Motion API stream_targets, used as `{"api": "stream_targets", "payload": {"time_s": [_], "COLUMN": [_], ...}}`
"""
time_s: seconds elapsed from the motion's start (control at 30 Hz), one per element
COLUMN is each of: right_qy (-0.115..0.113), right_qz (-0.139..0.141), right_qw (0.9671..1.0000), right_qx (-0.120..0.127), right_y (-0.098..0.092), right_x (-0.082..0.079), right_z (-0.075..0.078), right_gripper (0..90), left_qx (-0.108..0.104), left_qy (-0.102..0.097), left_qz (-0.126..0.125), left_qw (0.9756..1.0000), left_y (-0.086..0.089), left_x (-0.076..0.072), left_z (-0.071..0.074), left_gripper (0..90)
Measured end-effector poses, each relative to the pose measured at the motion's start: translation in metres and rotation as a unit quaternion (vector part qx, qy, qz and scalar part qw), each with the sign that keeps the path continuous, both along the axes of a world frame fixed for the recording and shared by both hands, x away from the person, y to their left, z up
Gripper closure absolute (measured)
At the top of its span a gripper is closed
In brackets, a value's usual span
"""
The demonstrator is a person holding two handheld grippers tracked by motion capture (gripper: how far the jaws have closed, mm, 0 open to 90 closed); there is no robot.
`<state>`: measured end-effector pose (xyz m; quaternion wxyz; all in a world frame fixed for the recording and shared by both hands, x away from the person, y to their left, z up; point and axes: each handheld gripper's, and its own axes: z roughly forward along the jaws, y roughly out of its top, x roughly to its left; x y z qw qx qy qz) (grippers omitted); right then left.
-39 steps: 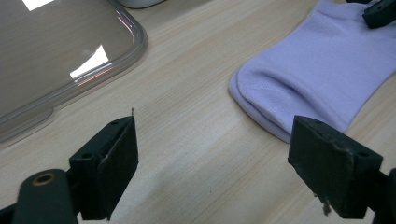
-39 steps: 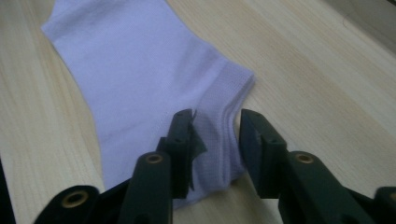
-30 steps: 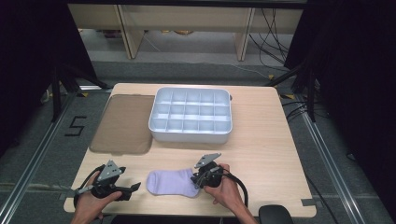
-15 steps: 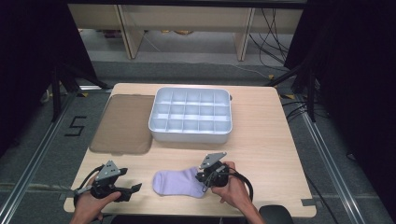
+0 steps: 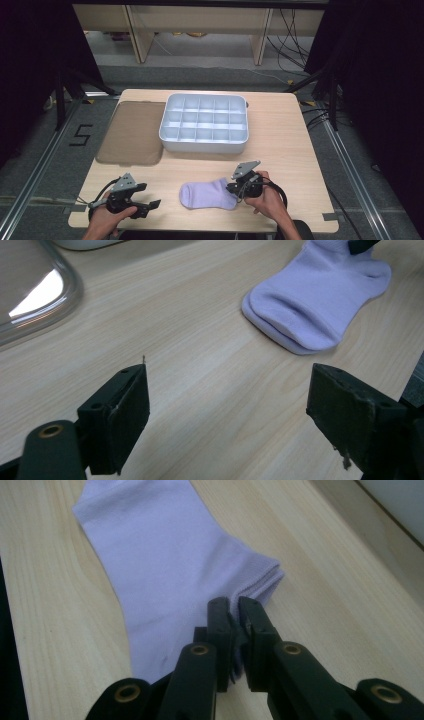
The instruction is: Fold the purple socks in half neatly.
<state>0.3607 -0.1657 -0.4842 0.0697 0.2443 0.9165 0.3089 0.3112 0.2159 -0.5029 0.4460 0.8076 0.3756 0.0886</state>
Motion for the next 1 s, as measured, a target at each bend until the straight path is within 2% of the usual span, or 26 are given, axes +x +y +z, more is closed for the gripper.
{"api": "stream_targets", "payload": {"time_s": [0.1, 0.13, 0.17, 0.2, 0.23, 0.27, 0.3, 0.37, 0.4, 0.43, 0.53, 0.6, 0.63, 0.67, 0.77, 0.8, 0.87, 0.9, 0.93, 0.97, 1.0], "right_qy": [0.011, 0.009, 0.011, 0.015, 0.007, 0.008, 0.009, 0.008, 0.005, 0.01, 0.013, 0.012, 0.016, 0.017, 0.017, 0.018, 0.016, 0.014, 0.031, 0.021, 0.025], "right_qz": [-0.002, -0.01, -0.003, -0.005, -0.007, -0.004, 0.008, 0.004, 0.001, -0.008, -0.006, -0.01, -0.009, -0.016, -0.016, -0.017, -0.009, -0.011, -0.043, -0.04, -0.034], "right_qw": [0.9999, 0.9999, 0.9999, 0.9999, 0.9999, 1.0, 0.9999, 1.0, 1.0, 0.9999, 0.9999, 0.9999, 0.9998, 0.9997, 0.9997, 0.9997, 0.9998, 0.9998, 0.9986, 0.999, 0.9991], "right_qx": [-0.009, -0.007, -0.007, -0.006, -0.002, 0.0, -0.001, 0.003, 0.0, -0.002, 0.003, -0.003, -0.001, -0.003, -0.001, -0.001, 0.001, 0.0, 0.004, 0.002, -0.002], "right_y": [-0.004, -0.005, -0.006, -0.007, -0.007, -0.007, -0.007, -0.007, -0.007, -0.008, -0.008, -0.009, -0.01, -0.01, -0.01, -0.01, -0.01, -0.01, -0.009, -0.01, -0.01], "right_x": [0.003, 0.004, 0.005, 0.005, 0.006, 0.006, 0.007, 0.007, 0.008, 0.006, 0.006, 0.006, 0.006, 0.005, 0.006, 0.006, 0.007, 0.007, 0.003, 0.004, 0.005], "right_z": [-0.003, -0.005, -0.004, -0.005, -0.006, -0.006, -0.005, -0.007, -0.007, -0.006, -0.006, -0.005, -0.005, -0.005, -0.006, -0.006, -0.007, -0.007, -0.007, -0.007, -0.007], "right_gripper": [84.5, 84.4, 84.3, 84.2, 84.0, 83.8, 83.6, 83.1, 83.1, 83.1, 83.1, 83.1, 83.1, 83.1, 82.1, 81.4, 79.7, 76.4, 74.4, 73.1, 71.2], "left_qx": [0.02, 0.014, 0.018, 0.012, 0.019, 0.007, 0.01, 0.006, 0.009, 0.01, 0.026, 0.019, 0.016, 0.017, 0.042, 0.046, 0.067, 0.07, 0.061, 0.069, 0.078], "left_qy": [0.007, 0.009, 0.01, 0.009, 0.015, 0.016, 0.013, 0.012, 0.013, 0.011, 0.011, 0.022, 0.022, 0.018, 0.008, 0.01, 0.002, 0.003, 0.005, 0.003, 0.0], "left_qz": [-0.011, -0.008, -0.013, -0.016, -0.029, -0.028, -0.037, -0.043, -0.049, -0.054, -0.065, -0.062, -0.071, -0.067, -0.078, -0.076, -0.085, -0.092, -0.087, -0.087, -0.085], "left_qw": [0.9997, 0.9998, 0.9997, 0.9998, 0.9993, 0.9994, 0.9992, 0.999, 0.9987, 0.9985, 0.9975, 0.9976, 0.9971, 0.9974, 0.9961, 0.996, 0.9941, 0.9933, 0.9943, 0.9939, 0.9933], "left_y": [-0.01, -0.014, -0.016, -0.021, -0.023, -0.029, -0.032, -0.041, -0.045, -0.049, -0.059, -0.063, -0.066, -0.07, -0.077, -0.079, -0.082, -0.082, -0.084, -0.085, -0.086], "left_x": [0.004, 0.005, 0.006, 0.008, 0.01, 0.011, 0.013, 0.016, 0.018, 0.02, 0.024, 0.026, 0.027, 0.028, 0.032, 0.032, 0.037, 0.039, 0.041, 0.042, 0.044], "left_z": [-0.003, -0.004, -0.005, -0.005, -0.004, -0.004, -0.003, -0.002, -0.001, -0.001, -0.004, -0.005, -0.004, -0.005, -0.006, -0.006, -0.006, -0.005, -0.005, -0.004, -0.004], "left_gripper": [16.9, 17.1, 17.3, 18.2, 20.8, 24.0, 25.5, 29.2, 31.4, 32.7, 37.9, 40.1, 42.3, 42.8, 44.7, 45.5, 48.3, 50.6, 50.8, 51.4, 52.5]}}
